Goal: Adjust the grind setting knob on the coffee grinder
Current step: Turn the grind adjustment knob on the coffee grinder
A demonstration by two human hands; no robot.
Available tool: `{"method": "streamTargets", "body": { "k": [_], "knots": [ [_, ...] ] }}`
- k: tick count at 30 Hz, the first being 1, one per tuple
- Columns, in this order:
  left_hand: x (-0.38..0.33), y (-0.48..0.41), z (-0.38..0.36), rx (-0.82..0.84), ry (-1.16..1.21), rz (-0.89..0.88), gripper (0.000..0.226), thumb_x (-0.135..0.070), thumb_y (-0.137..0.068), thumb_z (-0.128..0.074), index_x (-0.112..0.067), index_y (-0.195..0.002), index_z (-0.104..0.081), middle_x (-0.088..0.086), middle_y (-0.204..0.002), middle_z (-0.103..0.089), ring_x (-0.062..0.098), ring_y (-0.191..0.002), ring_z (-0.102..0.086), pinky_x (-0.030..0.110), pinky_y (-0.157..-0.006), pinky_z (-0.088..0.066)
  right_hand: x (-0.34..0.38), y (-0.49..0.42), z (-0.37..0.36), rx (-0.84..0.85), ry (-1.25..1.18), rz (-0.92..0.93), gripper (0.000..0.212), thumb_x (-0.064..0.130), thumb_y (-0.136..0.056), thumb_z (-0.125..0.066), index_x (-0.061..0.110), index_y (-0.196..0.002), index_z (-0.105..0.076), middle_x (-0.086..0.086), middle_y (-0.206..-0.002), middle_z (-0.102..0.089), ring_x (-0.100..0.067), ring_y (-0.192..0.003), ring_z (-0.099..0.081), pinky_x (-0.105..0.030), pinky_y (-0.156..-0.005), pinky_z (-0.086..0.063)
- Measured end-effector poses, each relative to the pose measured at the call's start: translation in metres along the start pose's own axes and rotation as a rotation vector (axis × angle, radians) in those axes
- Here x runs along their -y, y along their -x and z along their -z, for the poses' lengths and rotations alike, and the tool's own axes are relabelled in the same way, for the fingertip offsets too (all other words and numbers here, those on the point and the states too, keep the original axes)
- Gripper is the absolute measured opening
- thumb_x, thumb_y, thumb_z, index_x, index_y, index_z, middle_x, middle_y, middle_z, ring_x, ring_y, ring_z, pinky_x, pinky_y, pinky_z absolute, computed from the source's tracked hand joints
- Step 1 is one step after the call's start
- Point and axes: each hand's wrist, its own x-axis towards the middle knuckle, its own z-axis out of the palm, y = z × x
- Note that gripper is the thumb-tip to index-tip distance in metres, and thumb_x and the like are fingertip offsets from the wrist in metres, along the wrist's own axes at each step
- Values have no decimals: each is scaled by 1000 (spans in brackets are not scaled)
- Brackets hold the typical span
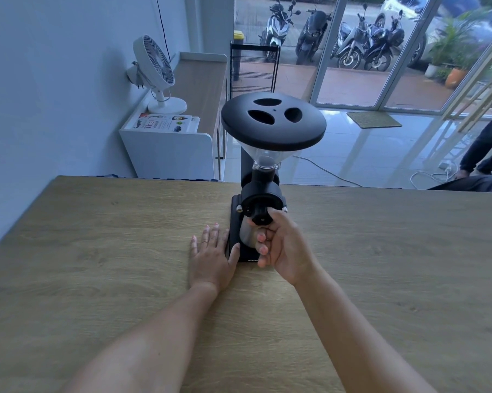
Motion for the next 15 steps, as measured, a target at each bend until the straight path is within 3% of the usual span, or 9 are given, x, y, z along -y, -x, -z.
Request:
{"method": "streamTargets", "body": {
  "k": [6, 15],
  "knots": [
    [0, 0, 1, -5, 4, -4, 68, -61, -97, -9, -30, -157, -14, -2, -168, -7, 18, -154, 2, 47, -124, 3, -3, -1, 1, 5, -43, 9, 51, 49, -90, -59, 2, -109, -68, 4, -59, -49, -8, -44, -45, -24, -39, -41],
    [-1, 0, 2, 1, -2, -8, 67, -60, -98, -9, -29, -157, -13, -2, -168, -6, 18, -154, 2, 47, -124, 2, -4, -1, 2, -21, -88, 14, 68, 50, -72, -77, 5, -118, -56, 7, -56, -42, -6, -42, -43, -23, -38, -38]
  ]
}}
